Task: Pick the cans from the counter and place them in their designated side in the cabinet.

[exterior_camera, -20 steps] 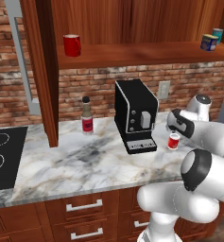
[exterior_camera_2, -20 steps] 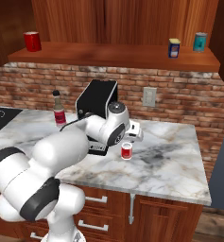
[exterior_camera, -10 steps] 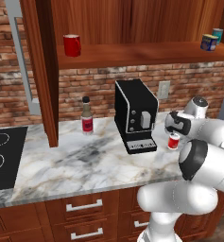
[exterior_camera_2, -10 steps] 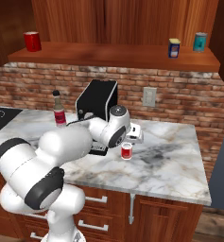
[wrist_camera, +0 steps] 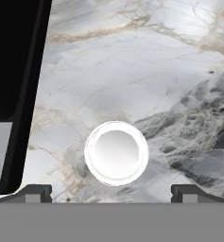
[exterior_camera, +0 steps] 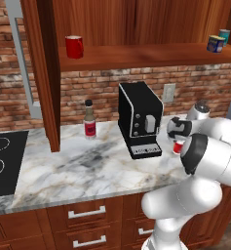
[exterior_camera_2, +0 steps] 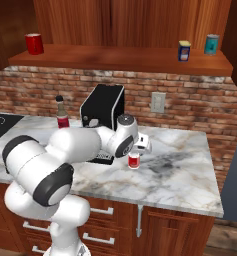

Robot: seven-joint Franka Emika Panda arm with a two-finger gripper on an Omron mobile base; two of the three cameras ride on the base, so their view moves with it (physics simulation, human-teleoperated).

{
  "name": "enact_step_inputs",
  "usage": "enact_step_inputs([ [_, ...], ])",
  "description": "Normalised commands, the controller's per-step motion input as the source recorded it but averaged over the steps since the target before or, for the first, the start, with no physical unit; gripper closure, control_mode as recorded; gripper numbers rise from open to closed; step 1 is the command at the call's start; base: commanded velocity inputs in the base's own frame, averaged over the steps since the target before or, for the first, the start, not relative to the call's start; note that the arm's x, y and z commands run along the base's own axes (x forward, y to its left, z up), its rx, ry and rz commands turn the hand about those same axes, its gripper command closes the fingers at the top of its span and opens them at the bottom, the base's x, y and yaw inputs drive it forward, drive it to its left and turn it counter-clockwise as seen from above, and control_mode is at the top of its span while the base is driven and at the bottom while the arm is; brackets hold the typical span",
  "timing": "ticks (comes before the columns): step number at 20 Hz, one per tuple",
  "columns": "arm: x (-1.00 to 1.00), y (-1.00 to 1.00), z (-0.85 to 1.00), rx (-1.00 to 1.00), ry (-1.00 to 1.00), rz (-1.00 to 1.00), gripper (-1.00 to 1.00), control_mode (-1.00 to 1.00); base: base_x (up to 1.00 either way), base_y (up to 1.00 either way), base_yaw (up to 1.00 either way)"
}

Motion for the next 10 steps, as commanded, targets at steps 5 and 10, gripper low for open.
enact_step_inputs([
  [5,0.12,-0.02,-0.22,0.0,0.02,0.0,-1.0,-1.0,0.0,0.0,0.0],
  [10,0.11,-0.03,-0.23,0.0,0.01,0.0,-1.0,-1.0,0.0,0.0,0.0],
])
